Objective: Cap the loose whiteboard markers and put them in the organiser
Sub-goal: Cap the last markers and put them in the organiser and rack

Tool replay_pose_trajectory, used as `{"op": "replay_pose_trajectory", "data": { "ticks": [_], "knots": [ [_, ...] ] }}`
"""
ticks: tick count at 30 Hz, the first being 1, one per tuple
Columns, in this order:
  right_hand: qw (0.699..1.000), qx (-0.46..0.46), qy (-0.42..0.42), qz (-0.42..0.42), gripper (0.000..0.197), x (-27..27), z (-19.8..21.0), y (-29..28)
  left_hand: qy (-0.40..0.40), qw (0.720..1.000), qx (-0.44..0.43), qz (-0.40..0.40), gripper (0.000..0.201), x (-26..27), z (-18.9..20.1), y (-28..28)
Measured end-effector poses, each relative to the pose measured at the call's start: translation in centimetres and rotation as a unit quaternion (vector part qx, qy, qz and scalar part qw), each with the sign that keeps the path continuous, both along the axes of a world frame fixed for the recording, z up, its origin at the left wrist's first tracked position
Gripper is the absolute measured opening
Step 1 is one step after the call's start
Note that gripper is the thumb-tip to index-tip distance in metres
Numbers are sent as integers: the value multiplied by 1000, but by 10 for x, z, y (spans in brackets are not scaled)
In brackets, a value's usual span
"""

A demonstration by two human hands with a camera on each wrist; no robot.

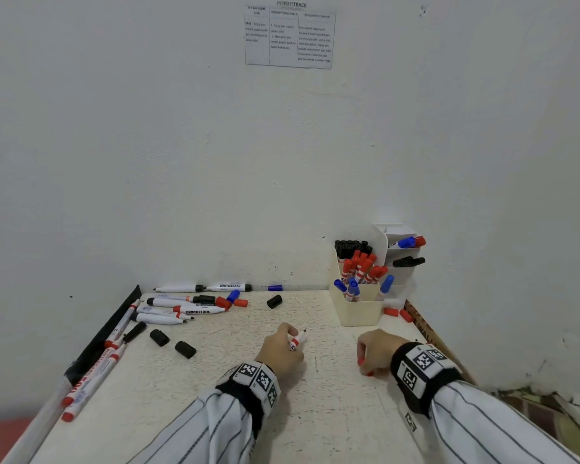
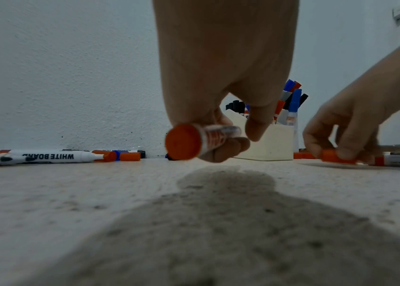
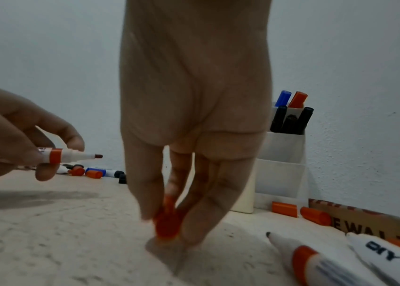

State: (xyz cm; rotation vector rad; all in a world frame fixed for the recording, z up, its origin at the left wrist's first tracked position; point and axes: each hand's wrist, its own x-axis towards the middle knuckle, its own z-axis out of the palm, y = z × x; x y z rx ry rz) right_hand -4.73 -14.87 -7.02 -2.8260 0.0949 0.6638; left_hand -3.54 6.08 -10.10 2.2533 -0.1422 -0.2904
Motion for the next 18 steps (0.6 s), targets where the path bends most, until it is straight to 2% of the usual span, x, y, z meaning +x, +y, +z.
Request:
{"op": "replay_pose_trajectory", "data": {
  "ticks": [4, 9, 18],
  "knots": [
    [986, 128, -108, 13, 11, 6, -2, 7, -27, 999, -18, -12, 20, -7, 2, 5],
    [935, 268, -231, -14, 15, 6, -4, 25, -39, 999, -10, -22, 25, -12, 4, 5],
    [903, 361, -225, -57, 21, -1, -10, 36, -74, 997, -26, -28, 24, -13, 5, 7]
  ]
}}
